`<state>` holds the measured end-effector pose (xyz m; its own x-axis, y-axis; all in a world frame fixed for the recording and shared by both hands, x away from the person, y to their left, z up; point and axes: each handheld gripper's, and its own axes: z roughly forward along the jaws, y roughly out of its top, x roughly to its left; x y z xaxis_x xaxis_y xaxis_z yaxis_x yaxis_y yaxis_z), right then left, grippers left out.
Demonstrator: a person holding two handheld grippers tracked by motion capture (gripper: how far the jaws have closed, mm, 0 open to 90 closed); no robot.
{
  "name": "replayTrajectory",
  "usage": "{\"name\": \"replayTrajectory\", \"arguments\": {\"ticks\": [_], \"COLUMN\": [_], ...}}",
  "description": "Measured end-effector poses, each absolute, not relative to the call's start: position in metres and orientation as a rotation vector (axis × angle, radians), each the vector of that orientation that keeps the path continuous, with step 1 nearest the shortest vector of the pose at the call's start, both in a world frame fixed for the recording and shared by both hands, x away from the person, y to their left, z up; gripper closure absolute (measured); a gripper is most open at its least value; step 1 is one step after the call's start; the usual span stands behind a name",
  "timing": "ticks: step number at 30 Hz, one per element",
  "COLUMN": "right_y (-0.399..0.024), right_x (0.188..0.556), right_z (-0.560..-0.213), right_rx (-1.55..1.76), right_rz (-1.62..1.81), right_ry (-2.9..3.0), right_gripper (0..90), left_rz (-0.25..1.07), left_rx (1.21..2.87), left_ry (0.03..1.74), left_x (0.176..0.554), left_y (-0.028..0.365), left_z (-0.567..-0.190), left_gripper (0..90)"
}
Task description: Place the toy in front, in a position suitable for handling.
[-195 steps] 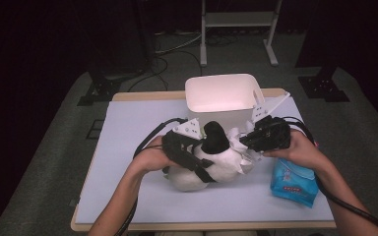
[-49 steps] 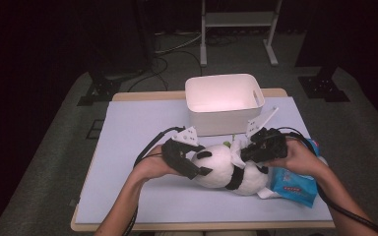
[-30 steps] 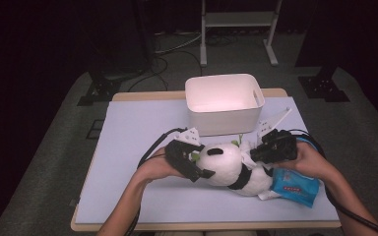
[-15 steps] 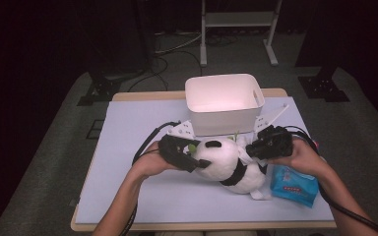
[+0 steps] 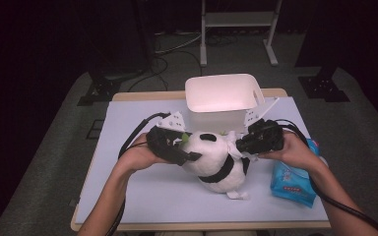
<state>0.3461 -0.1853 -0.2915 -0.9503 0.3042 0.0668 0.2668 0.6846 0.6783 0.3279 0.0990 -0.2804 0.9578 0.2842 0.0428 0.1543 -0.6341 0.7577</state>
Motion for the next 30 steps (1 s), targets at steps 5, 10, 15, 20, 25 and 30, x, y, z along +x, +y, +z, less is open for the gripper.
{"name": "replayTrajectory", "arguments": {"ticks": [5,10,15,20,25,30], "right_y": [-0.18,-0.176,-0.172,-0.179,-0.191,-0.197], "right_x": [0.344,0.342,0.34,0.341,0.339,0.338], "right_z": [-0.28,-0.269,-0.263,-0.276,-0.285,-0.292], "right_rx": [0.456,0.415,0.395,0.428,0.462,0.482], "right_rz": [1.144,1.179,1.174,1.152,1.206,1.17], "right_ry": [2.822,2.804,2.794,2.815,2.805,2.811], "right_gripper": [81.2,81.2,81.1,81.4,81.5,81.5], "left_rz": [0.2,0.197,0.199,0.178,0.142,0.125], "left_rx": [2.275,2.278,2.28,2.28,2.258,2.263], "left_ry": [0.319,0.3,0.296,0.287,0.284,0.293], "left_x": [0.328,0.329,0.329,0.33,0.331,0.333], "left_y": [0.096,0.088,0.081,0.074,0.073,0.075], "left_z": [-0.279,-0.28,-0.28,-0.285,-0.284,-0.287], "left_gripper": [34.6,34.2,33.4,28.2,19.5,14.6]}}
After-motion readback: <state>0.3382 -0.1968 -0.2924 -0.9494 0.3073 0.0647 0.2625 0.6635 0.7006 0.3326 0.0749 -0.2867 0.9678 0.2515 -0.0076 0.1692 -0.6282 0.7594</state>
